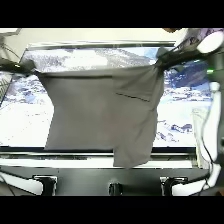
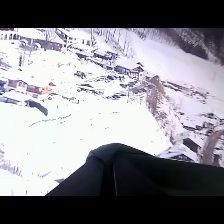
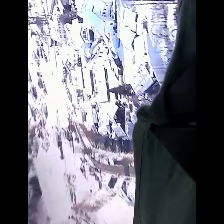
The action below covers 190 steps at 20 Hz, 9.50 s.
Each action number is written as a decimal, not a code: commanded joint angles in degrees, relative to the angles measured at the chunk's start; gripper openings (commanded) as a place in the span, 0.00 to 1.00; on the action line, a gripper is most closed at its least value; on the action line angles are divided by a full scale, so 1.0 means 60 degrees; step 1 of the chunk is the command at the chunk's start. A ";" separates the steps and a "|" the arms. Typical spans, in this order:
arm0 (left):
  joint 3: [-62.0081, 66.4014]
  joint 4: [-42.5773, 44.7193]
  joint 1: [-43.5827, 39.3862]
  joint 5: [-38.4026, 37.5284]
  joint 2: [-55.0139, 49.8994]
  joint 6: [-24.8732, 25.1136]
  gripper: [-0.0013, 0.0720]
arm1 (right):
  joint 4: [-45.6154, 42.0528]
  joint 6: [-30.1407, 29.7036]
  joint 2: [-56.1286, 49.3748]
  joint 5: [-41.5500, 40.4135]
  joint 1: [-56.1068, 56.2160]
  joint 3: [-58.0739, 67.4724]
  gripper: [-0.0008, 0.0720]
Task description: Fold the clothes and pants, and hang the long-sleeved shirts on hangers.
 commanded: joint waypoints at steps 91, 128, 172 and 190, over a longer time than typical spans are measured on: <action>-0.9074 -0.3089 0.2543 -0.2266 0.2018 0.2419 0.95 | 0.6145 -0.5628 0.5023 -0.1115 -0.3464 -1.5934 0.05; -0.9697 -0.2656 0.1905 0.0397 0.6167 0.0780 0.03 | 0.4488 -0.3690 0.8083 0.0532 -0.3464 -1.2415 0.05; -0.3621 -0.1920 0.0255 -0.0193 0.0943 0.0189 0.74 | 0.3166 -0.3628 0.1224 0.0546 -0.4342 -0.6186 0.94; -0.3552 -0.1818 0.0153 -0.0317 0.1155 -0.0164 0.74 | 0.4007 -0.5927 -0.1392 0.1013 -0.4175 -0.6295 0.96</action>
